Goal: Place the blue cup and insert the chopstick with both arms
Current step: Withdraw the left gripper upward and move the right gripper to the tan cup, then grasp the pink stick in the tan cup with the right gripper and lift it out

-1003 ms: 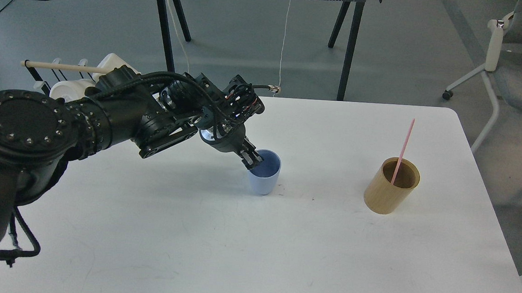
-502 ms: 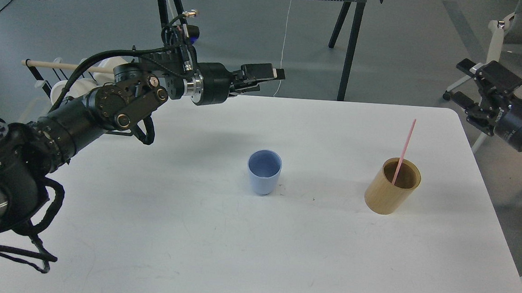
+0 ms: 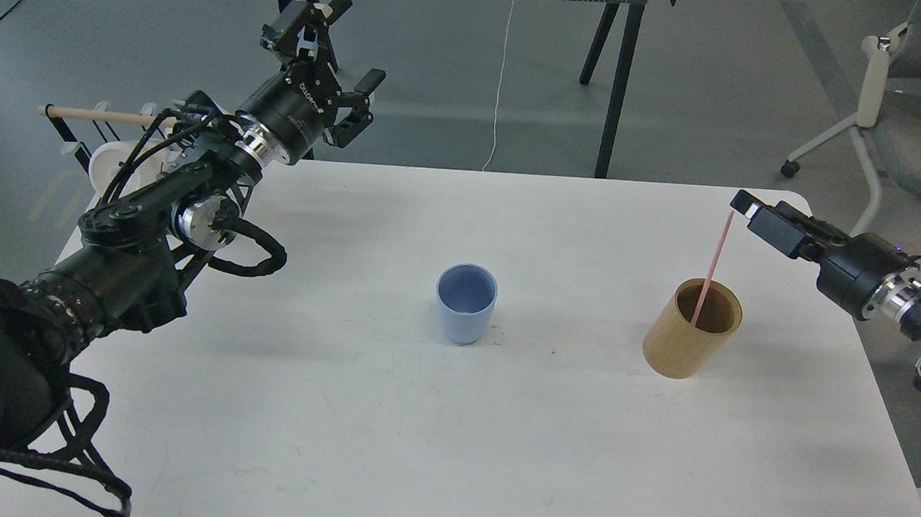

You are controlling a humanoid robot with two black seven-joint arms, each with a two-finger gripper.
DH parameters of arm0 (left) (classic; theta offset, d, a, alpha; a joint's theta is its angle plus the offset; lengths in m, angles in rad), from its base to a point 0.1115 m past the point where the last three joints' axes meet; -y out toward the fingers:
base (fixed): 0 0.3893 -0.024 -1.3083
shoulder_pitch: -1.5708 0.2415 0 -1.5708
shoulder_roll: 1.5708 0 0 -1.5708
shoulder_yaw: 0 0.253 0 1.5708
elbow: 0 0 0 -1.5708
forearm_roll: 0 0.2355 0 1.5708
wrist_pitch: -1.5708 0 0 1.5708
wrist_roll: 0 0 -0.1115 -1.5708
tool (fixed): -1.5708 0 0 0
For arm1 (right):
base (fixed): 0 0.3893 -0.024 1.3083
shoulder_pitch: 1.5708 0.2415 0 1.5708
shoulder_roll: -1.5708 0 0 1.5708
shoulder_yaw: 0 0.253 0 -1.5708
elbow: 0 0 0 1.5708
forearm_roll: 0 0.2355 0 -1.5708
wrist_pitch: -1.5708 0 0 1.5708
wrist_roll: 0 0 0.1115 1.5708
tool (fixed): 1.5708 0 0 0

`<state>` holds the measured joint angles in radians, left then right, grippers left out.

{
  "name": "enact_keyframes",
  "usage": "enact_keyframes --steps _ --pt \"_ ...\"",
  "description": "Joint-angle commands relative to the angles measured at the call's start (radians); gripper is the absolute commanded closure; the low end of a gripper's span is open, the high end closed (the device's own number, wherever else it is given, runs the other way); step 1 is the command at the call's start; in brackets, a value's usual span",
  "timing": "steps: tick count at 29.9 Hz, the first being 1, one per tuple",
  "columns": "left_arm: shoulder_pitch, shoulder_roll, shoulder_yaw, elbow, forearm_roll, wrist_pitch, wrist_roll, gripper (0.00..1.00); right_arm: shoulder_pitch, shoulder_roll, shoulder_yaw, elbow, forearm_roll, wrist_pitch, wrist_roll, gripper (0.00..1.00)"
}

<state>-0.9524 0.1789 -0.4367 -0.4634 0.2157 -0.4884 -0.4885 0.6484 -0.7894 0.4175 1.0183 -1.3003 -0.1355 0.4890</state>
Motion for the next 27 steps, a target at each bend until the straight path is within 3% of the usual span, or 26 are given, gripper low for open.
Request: enact_keyframes --steps 1,8,12,27 --pt "0.006 -0.001 0.004 0.003 -0.002 0.000 0.000 0.01 0.000 0.061 -0.006 -0.032 -0.001 -0.007 0.000 0.15" --pt "0.023 -0.006 0.009 0.009 -0.002 0.000 0.000 0.01 -0.003 0.144 -0.006 -0.055 -0.001 -0.007 0.000 0.49" --pt "0.032 -0.007 0.009 0.009 -0.002 0.000 0.000 0.01 0.000 0.144 -0.006 -0.058 -0.001 -0.007 0.000 0.55" --pt "0.037 -0.010 0.009 0.011 -0.004 0.000 0.000 0.01 0.002 0.125 -0.012 -0.052 -0.002 -0.007 0.000 0.93"
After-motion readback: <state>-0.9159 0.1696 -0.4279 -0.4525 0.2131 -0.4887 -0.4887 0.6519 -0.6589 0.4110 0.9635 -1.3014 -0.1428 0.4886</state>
